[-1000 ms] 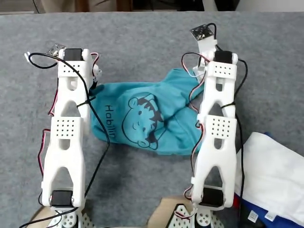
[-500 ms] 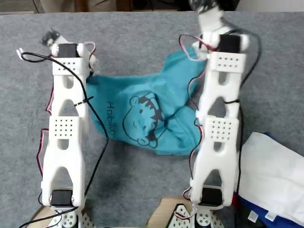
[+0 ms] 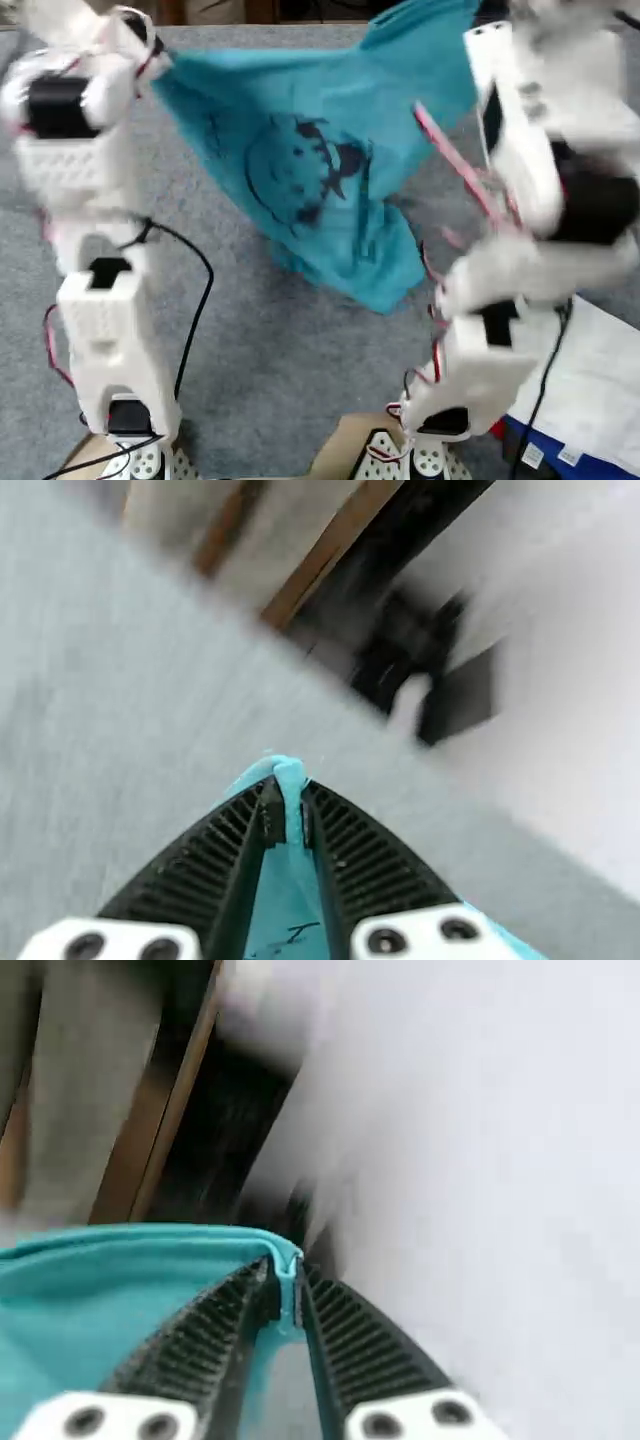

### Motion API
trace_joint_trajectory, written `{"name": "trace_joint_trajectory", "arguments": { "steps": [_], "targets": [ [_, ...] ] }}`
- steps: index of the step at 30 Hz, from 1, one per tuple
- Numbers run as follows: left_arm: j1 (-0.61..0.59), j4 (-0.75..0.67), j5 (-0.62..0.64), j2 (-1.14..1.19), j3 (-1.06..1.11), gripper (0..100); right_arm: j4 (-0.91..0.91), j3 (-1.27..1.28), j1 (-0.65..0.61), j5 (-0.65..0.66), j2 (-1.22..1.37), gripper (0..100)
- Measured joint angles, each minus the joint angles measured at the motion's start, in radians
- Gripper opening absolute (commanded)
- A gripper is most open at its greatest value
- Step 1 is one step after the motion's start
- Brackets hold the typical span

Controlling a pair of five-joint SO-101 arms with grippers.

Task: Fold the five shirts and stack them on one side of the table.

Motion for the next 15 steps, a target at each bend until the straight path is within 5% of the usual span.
{"name": "trace_joint_trajectory", "arguments": {
  "steps": [10,15],
  "targets": [
    [-0.002,0.002,-0.265,-0.529,-0.006,2,-0.190,-0.017,0.095,0.000,-0.308,0.4],
    [-0.002,0.002,-0.330,-0.718,0.199,2,-0.176,-0.029,0.133,0.000,-0.385,0.4]
  ]
}}
